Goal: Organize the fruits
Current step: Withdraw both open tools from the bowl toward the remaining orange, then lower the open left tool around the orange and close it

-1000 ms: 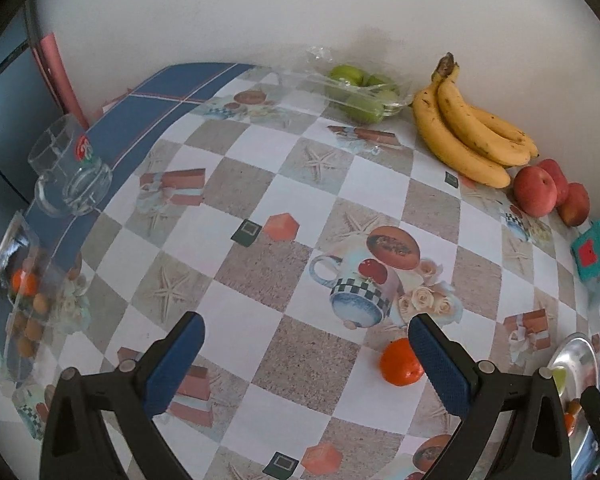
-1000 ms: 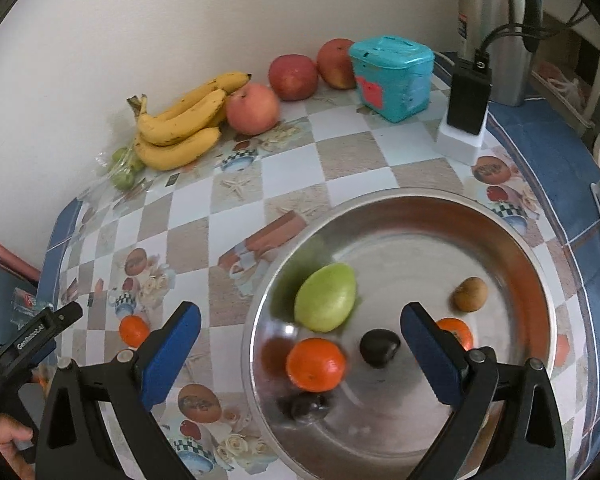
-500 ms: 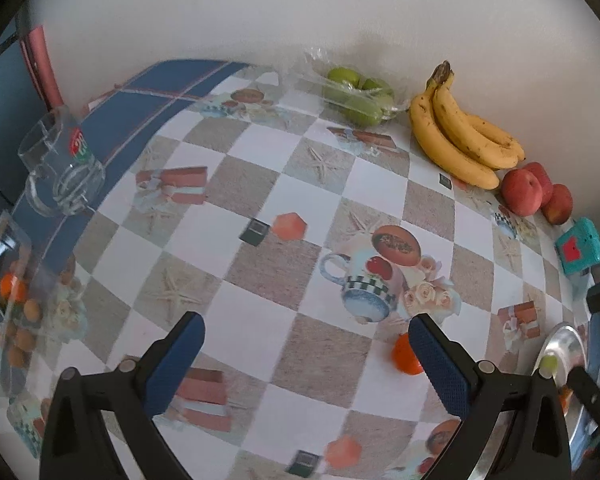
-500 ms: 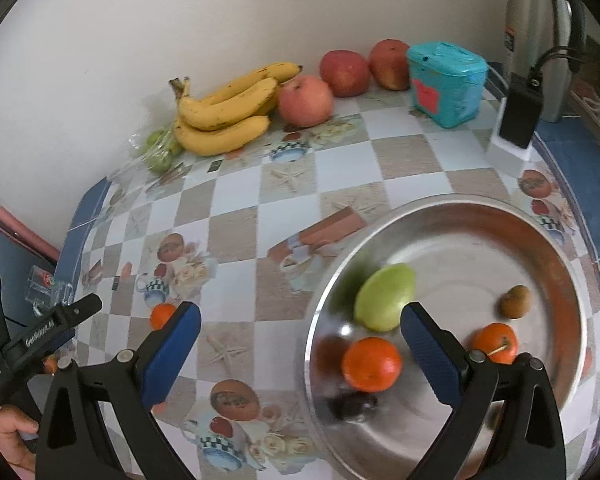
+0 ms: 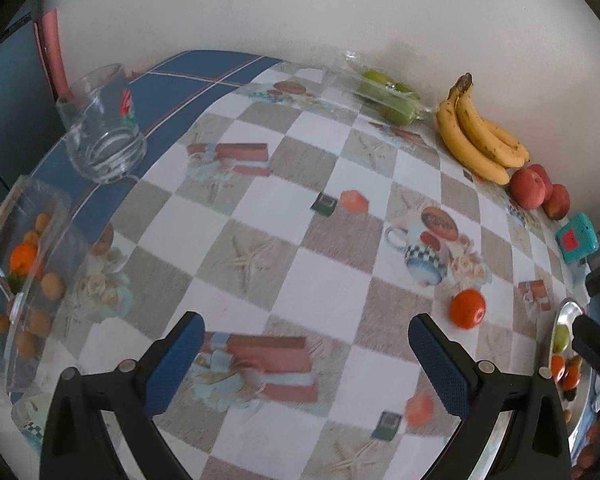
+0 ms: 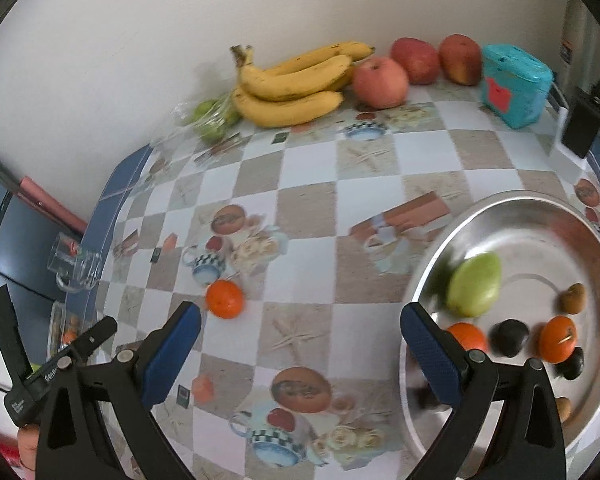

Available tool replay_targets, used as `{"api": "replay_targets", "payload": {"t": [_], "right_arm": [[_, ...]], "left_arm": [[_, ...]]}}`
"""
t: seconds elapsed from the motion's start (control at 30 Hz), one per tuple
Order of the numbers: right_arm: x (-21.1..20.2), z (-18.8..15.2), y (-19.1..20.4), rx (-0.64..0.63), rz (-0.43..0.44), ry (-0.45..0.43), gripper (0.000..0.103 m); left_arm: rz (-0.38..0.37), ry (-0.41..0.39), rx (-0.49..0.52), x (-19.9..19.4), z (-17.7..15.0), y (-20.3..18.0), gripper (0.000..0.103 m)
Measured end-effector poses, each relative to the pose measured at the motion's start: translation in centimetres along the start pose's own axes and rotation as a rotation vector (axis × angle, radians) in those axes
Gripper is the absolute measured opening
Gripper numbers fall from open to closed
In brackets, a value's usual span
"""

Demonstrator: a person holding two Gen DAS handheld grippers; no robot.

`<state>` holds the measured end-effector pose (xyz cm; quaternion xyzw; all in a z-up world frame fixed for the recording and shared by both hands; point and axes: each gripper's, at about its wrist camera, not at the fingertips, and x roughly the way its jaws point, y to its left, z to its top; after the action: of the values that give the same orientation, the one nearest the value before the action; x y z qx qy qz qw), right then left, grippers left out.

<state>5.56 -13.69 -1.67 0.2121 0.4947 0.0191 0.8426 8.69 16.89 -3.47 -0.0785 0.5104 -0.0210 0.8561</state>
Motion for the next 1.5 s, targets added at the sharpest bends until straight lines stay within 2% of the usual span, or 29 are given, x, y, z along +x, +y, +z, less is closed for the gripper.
{"api": "replay_targets", "payload": {"t": [0.33,0.43,0.5,0.67,0.8,0.93,1.13,1.3,1.5], "right_arm": [[2.1,-1.5,3.3,-0.083,0.013,0.059,0.099],[2.3,-1.8,3.7,-0.1,0.007,0.065,0.092],[2.2,-1.7,3.6,-0.103,-0.004,0.063,0.082],[1.7,-1.2,2.7,-0.09,-0.041,0.046,0.07],[0.2,-0.4,1.2,-0.062,-0.062,0.005,0.069],[-1.2,0.3,-1.3,-0.008,-0.122,-0.031,0.069],[-2.5,0.9,-5.6,0.078,-0.216,-0.061,0.061],[-2.7,0.8,-7.8,0.132,-0.227,-0.065,0.058],[-2.0,0.7,-8.2,0.135,-0.244,-0.047,0.058]], "left_arm": [[-0.005,0.036,0.02,0.8,-1.9,0.8,0.103],[-0.017,0.042,0.033,1.0,-1.9,-0.1,0.103],[-0.024,0.05,0.043,1.1,-1.8,-1.0,0.103],[-0.062,0.073,0.071,1.0,-1.1,-4.4,0.103],[-0.071,0.075,0.114,0.8,-0.4,-7.6,0.102],[-0.07,0.085,0.144,0.9,-0.1,-10.6,0.102],[-0.032,0.099,0.178,2.0,0.1,-14.3,0.097],[0.036,0.096,0.198,3.2,0.0,-16.6,0.092],[0.112,0.046,0.245,4.1,0.3,-18.1,0.086]]}}
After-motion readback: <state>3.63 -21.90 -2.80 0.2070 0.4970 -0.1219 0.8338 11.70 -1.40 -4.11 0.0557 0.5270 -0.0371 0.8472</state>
